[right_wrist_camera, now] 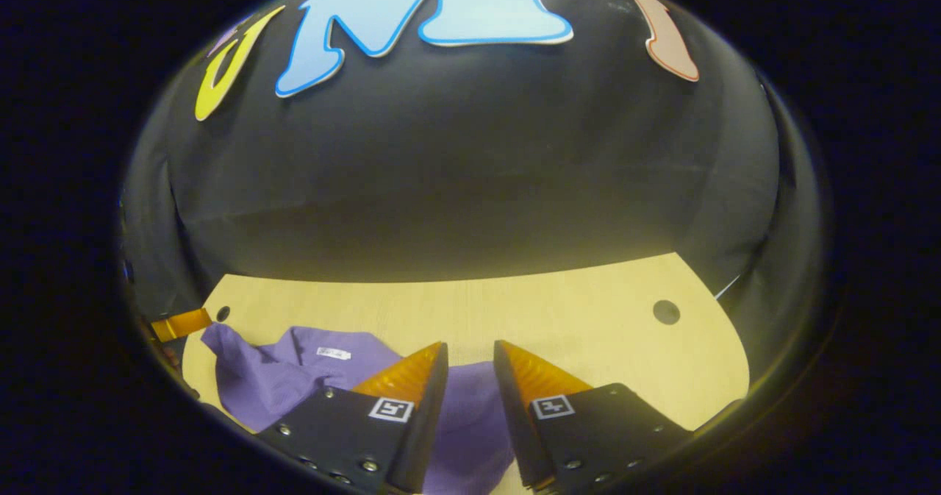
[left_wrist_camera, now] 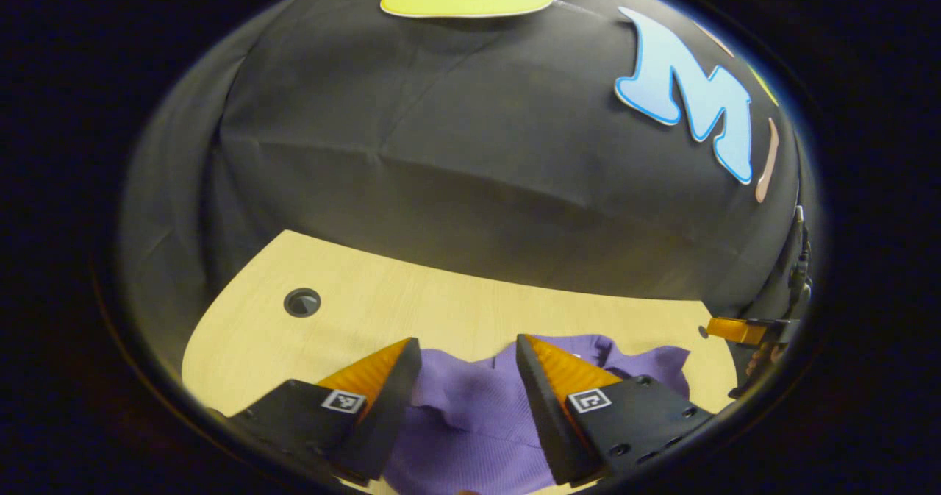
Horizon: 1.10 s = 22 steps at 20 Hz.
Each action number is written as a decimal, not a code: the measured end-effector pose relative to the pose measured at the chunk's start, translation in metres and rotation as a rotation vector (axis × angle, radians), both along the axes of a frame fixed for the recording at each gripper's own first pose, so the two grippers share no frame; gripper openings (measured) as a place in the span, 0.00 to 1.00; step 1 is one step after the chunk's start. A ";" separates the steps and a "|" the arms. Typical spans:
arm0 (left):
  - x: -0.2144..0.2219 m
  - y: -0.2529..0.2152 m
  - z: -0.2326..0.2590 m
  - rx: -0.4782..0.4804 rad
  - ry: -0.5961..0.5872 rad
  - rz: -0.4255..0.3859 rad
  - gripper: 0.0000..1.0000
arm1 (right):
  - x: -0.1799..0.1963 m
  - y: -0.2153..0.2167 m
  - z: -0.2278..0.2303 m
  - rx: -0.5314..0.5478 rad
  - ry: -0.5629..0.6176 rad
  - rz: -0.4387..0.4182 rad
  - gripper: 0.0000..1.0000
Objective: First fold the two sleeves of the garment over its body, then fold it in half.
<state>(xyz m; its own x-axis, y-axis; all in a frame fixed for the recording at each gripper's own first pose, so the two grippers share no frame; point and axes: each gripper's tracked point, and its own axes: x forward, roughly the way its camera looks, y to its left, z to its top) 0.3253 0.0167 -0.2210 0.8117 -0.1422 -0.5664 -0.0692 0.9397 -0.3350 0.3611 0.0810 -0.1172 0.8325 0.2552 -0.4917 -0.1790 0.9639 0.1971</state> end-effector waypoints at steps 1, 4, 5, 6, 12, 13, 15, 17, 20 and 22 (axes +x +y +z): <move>0.000 0.000 0.005 0.009 -0.013 -0.002 0.84 | -0.004 0.001 0.006 0.003 -0.013 0.004 0.46; -0.008 -0.008 0.028 0.034 -0.057 -0.023 0.94 | -0.017 -0.001 0.025 -0.012 -0.064 0.004 0.73; -0.010 -0.009 0.035 0.050 -0.076 -0.029 0.97 | -0.023 -0.005 0.032 -0.027 -0.085 0.001 0.77; -0.014 -0.011 0.044 0.064 -0.093 -0.035 0.97 | -0.030 -0.007 0.037 -0.042 -0.107 -0.001 0.77; -0.042 -0.022 0.100 0.117 -0.220 -0.052 0.94 | -0.083 -0.018 0.094 -0.093 -0.273 -0.011 0.89; -0.049 -0.024 0.108 0.122 -0.237 -0.055 0.94 | -0.094 -0.018 0.102 -0.093 -0.300 -0.013 0.89; -0.063 -0.025 0.124 0.132 -0.279 -0.041 0.96 | -0.113 -0.022 0.116 -0.102 -0.348 -0.021 0.92; -0.079 -0.022 0.141 0.145 -0.322 -0.021 0.94 | -0.133 -0.025 0.128 -0.116 -0.396 -0.023 0.90; -0.105 -0.022 0.165 0.166 -0.389 -0.001 0.94 | -0.164 -0.026 0.146 -0.124 -0.464 -0.022 0.90; -0.122 -0.021 0.181 0.170 -0.428 0.012 0.94 | -0.180 -0.027 0.153 -0.126 -0.500 -0.022 0.90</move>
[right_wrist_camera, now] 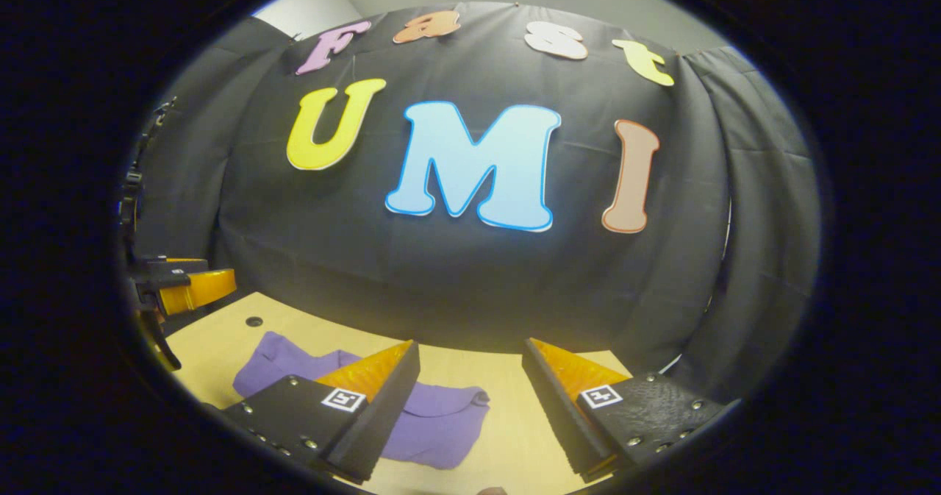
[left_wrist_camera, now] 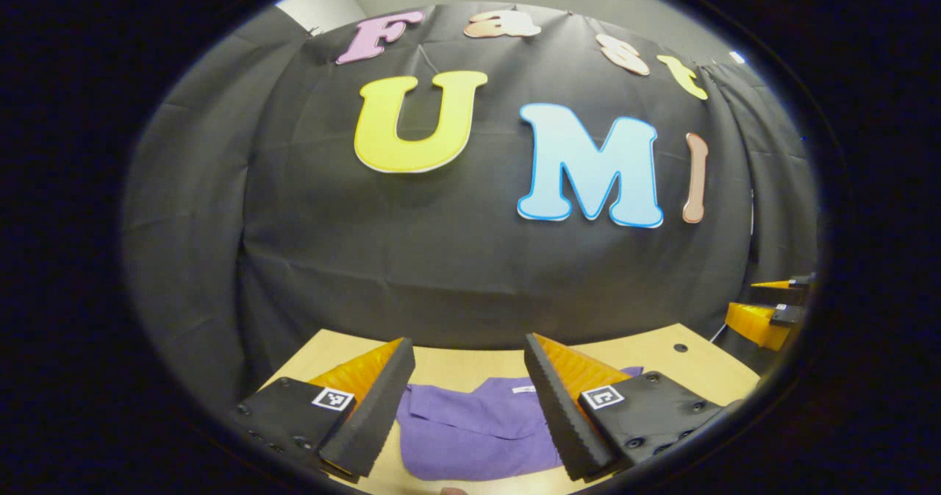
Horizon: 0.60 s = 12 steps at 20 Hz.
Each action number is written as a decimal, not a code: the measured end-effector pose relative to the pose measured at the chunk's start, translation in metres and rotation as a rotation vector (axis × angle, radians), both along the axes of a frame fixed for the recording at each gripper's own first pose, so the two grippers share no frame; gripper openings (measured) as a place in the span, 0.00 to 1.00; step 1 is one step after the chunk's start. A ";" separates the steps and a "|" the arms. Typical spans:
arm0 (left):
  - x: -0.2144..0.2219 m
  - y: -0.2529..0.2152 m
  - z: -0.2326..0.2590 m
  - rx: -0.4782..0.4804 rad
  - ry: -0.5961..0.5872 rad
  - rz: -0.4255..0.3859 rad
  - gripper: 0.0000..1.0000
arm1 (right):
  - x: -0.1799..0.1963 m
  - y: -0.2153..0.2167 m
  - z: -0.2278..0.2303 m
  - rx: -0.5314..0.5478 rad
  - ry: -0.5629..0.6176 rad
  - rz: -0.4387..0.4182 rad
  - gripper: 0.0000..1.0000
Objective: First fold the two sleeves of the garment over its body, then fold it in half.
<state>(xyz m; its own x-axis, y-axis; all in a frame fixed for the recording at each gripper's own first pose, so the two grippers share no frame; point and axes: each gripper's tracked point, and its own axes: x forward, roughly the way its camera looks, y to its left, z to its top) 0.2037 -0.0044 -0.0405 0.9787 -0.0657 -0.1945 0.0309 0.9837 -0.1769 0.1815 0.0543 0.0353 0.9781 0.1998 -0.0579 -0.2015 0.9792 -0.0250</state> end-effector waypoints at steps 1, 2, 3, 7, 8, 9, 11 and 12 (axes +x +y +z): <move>-0.009 0.000 0.007 0.002 -0.018 0.005 0.94 | -0.008 0.001 0.003 0.001 -0.009 0.002 0.89; -0.018 0.000 0.013 0.004 -0.038 0.009 0.94 | -0.013 0.002 0.006 0.007 -0.018 0.006 0.91; -0.026 -0.003 0.019 0.005 -0.052 0.006 0.94 | -0.018 0.004 0.007 0.017 -0.022 0.013 0.91; -0.053 -0.014 0.031 0.034 -0.092 -0.004 0.94 | -0.046 0.009 0.011 0.078 -0.029 0.038 0.90; -0.058 -0.018 0.033 0.039 -0.098 -0.004 0.94 | -0.051 0.007 0.011 0.086 -0.032 0.037 0.90; -0.064 -0.020 0.036 0.043 -0.107 -0.003 0.94 | -0.055 0.004 0.012 0.092 -0.039 0.032 0.91; -0.077 -0.024 0.042 0.055 -0.128 -0.001 0.94 | -0.061 0.001 0.016 0.102 -0.054 0.032 0.91; -0.083 -0.027 0.044 0.060 -0.136 0.001 0.94 | -0.064 -0.002 0.018 0.103 -0.057 0.032 0.90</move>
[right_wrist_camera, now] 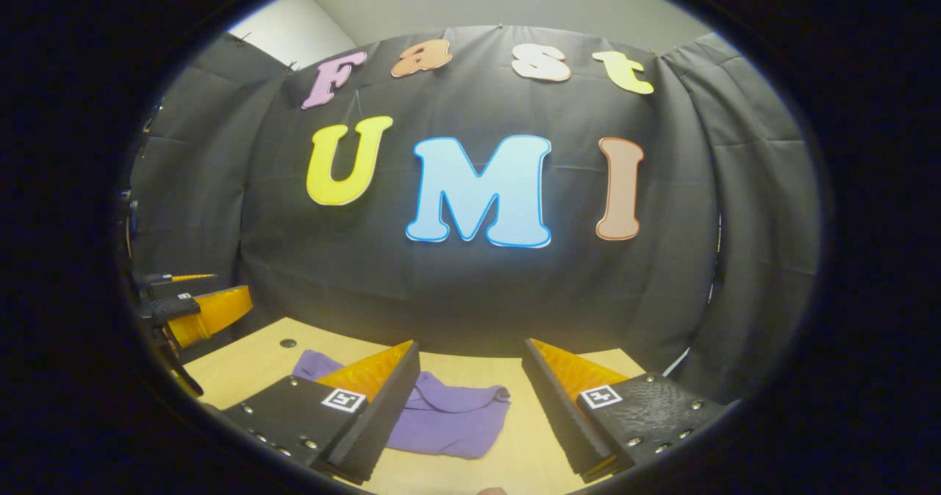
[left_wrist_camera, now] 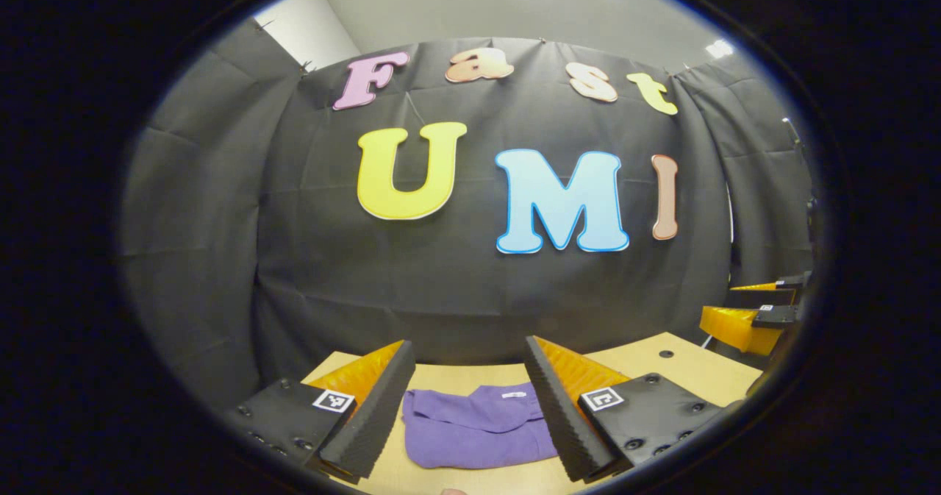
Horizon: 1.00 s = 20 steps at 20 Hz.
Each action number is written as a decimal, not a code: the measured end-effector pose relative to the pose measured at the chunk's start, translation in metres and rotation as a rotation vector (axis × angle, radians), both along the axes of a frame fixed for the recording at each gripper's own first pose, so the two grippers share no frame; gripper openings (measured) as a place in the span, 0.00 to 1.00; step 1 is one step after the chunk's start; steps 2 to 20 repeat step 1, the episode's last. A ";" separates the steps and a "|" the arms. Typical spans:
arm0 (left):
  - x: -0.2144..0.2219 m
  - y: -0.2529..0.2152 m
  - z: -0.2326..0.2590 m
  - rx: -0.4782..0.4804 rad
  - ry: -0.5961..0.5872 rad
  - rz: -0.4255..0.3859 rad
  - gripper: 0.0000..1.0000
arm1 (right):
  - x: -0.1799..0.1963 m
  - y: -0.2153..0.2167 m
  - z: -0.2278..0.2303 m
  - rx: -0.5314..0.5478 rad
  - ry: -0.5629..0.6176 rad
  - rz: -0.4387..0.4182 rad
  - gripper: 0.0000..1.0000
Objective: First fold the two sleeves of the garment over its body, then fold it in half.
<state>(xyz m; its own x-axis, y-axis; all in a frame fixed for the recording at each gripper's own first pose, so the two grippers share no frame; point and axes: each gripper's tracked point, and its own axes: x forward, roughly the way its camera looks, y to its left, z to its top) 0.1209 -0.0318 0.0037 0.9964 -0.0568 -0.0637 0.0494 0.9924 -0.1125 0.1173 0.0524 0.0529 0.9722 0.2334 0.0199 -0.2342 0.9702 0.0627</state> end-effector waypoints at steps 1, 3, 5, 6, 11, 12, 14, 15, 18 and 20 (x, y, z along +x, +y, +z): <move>-0.005 -0.002 0.002 0.000 -0.006 0.001 0.94 | -0.003 -0.004 0.000 -0.001 -0.007 -0.001 0.90; -0.005 -0.002 0.002 0.000 -0.006 0.001 0.94 | -0.003 -0.004 0.000 -0.001 -0.007 -0.001 0.90; -0.005 -0.002 0.002 0.000 -0.006 0.001 0.94 | -0.003 -0.004 0.000 -0.001 -0.007 -0.001 0.90; -0.005 -0.002 0.002 0.000 -0.006 0.001 0.94 | -0.003 -0.004 0.000 -0.001 -0.007 -0.001 0.90; -0.005 -0.002 0.002 0.000 -0.006 0.001 0.94 | -0.003 -0.004 0.000 -0.001 -0.007 -0.001 0.90; -0.005 -0.002 0.002 0.000 -0.006 0.001 0.94 | -0.003 -0.004 0.000 -0.001 -0.007 -0.001 0.90; -0.005 -0.002 0.002 0.000 -0.006 0.001 0.94 | -0.003 -0.004 0.000 -0.001 -0.007 -0.001 0.90; -0.005 -0.002 0.002 0.000 -0.006 0.001 0.94 | -0.003 -0.004 0.000 -0.001 -0.007 -0.001 0.90; -0.005 -0.002 0.002 0.000 -0.006 0.001 0.94 | -0.003 -0.004 0.000 -0.001 -0.007 -0.001 0.90; -0.005 -0.002 0.002 0.000 -0.006 0.001 0.94 | -0.003 -0.004 0.000 -0.001 -0.007 -0.001 0.90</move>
